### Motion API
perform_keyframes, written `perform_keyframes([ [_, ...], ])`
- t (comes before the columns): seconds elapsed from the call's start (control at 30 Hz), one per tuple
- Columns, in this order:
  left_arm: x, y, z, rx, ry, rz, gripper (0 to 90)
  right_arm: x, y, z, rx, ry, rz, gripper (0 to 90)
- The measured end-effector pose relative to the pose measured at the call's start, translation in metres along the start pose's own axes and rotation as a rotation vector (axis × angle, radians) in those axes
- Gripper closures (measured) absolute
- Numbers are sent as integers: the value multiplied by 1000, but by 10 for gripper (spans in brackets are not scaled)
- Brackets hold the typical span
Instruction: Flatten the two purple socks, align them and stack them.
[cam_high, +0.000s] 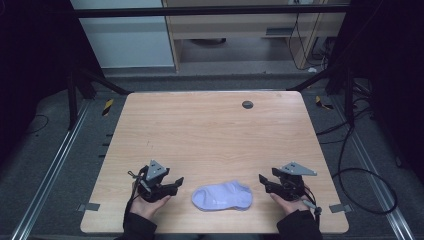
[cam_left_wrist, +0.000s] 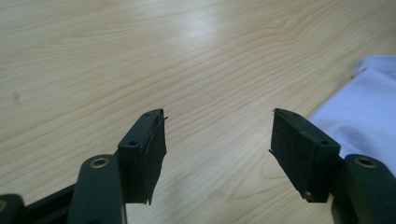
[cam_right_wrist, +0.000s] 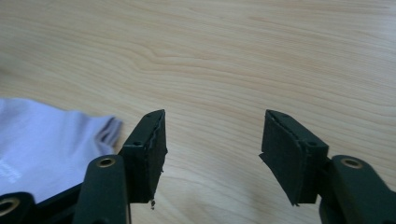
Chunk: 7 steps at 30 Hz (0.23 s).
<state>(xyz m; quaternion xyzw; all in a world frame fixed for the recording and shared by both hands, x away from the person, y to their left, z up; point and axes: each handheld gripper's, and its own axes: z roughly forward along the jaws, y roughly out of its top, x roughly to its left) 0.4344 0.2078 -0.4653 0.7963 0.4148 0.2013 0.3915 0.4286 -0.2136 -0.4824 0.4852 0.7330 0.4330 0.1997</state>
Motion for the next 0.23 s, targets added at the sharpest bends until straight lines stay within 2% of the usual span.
perform_keyframes([
  [0.1,11,-5,-1,13,25,-2,315,-11,-1,-1,5,-20,30,356],
  [0.23,23,-11,-3,23,37,-8,299,-21,-2,-2,18,-37,42,331],
])
